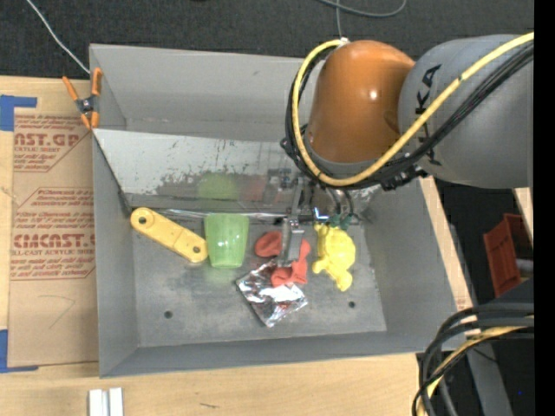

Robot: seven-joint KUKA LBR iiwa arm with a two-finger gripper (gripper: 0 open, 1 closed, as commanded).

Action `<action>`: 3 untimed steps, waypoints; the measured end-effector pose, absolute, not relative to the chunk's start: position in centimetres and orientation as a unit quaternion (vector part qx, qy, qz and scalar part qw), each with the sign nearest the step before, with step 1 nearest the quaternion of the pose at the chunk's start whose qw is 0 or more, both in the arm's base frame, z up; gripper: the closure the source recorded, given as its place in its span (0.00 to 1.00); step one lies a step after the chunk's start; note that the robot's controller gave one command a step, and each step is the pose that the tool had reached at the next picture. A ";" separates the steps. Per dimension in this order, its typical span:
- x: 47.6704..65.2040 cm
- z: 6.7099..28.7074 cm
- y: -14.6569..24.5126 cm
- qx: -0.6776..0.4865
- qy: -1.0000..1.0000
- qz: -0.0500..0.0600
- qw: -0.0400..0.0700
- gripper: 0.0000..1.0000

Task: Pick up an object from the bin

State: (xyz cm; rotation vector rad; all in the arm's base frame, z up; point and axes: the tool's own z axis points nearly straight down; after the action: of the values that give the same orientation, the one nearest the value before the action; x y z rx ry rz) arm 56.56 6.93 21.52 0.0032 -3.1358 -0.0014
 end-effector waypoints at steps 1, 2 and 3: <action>56.7 22.0 6.9 0.000 -1.000 -0.001 -0.001 0.00; 52.6 11.2 3.7 0.033 -0.999 0.000 0.000 0.00; 55.8 7.1 4.2 0.014 -1.000 -0.002 -0.003 1.00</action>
Offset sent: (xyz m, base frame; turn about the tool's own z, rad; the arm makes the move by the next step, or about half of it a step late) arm -0.0474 -0.0378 -0.1209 -0.0746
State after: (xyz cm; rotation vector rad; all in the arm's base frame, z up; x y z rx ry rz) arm 55.80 4.23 7.07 0.0427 -3.1481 -0.0060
